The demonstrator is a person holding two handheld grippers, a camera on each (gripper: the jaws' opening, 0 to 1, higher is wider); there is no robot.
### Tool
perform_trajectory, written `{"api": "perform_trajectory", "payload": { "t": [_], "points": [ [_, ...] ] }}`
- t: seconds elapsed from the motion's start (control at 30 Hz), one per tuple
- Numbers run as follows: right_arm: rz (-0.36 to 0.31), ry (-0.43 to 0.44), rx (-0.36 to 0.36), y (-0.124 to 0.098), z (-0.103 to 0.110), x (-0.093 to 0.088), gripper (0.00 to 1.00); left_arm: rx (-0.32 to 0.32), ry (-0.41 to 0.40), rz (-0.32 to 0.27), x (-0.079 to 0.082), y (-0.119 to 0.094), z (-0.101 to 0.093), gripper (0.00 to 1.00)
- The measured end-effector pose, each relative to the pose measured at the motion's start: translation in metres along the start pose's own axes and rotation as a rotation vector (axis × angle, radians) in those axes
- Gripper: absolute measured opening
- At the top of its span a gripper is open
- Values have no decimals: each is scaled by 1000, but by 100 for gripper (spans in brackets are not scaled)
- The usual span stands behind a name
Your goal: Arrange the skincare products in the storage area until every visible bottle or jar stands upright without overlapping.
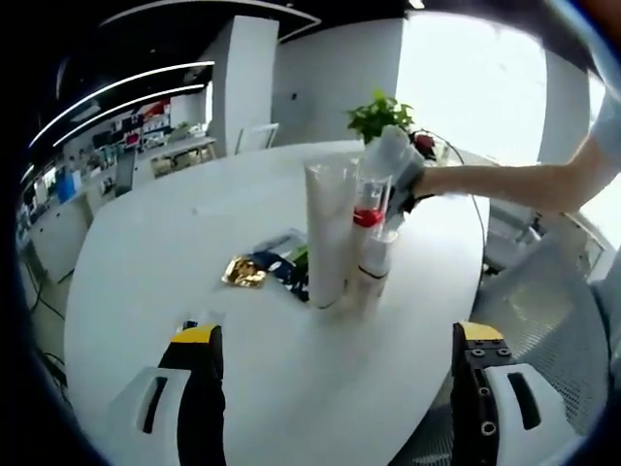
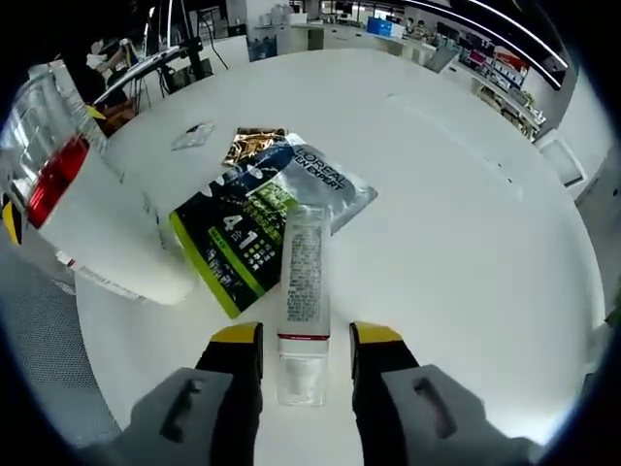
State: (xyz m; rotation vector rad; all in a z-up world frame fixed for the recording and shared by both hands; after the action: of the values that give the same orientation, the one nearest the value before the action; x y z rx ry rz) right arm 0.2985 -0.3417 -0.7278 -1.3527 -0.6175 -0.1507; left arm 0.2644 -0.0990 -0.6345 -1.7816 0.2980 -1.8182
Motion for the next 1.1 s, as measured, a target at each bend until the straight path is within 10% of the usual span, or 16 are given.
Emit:
{"api": "perform_trajectory", "payload": {
  "t": [1.1],
  "points": [
    [-8, -62, -67, -43, 28, -32, 19, -55, 101, -11, 13, -2, -25, 94]
  ]
}}
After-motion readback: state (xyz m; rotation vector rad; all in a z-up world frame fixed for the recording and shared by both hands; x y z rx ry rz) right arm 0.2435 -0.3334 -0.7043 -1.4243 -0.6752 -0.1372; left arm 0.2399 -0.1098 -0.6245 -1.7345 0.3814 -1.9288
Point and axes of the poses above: the point that each gripper's makers call its tool centre point, and the gripper's own axes: y roughly forward along the fingers, z roughly to its left, x roughly out of its top, the point moved 2 cm from there along -y, roughly backward along the fingers, and after that the axes turned 13 degrees about y, right-handed, at the moved point
